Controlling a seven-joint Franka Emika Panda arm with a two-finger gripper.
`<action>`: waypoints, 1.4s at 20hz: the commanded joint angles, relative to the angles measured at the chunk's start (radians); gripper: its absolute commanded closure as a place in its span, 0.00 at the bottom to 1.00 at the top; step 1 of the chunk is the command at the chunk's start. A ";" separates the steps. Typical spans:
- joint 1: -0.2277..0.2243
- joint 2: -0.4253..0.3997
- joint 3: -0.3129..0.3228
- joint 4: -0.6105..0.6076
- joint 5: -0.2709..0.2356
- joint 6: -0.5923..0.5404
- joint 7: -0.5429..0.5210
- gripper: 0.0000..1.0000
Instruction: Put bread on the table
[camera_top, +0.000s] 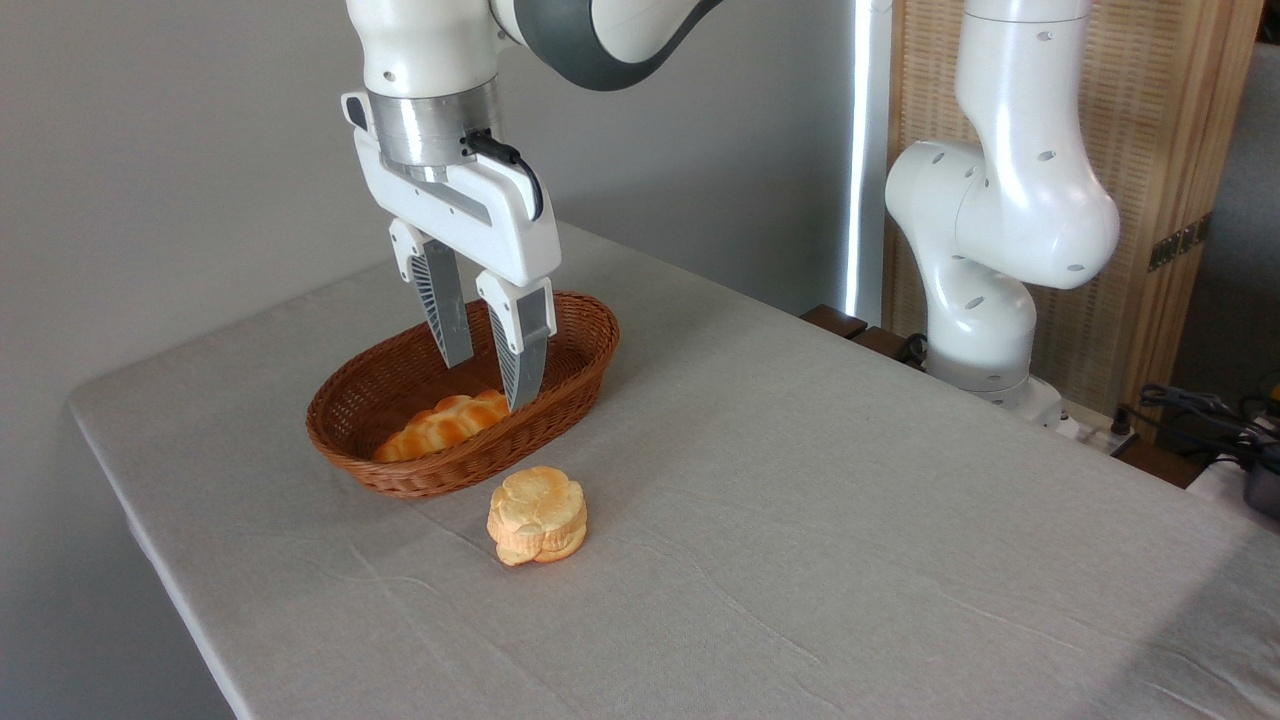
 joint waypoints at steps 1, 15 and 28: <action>-0.001 0.012 -0.001 0.028 0.016 -0.044 0.015 0.00; -0.007 0.002 -0.048 0.036 0.016 -0.082 0.011 0.00; -0.007 0.002 -0.059 0.036 0.016 -0.091 0.006 0.00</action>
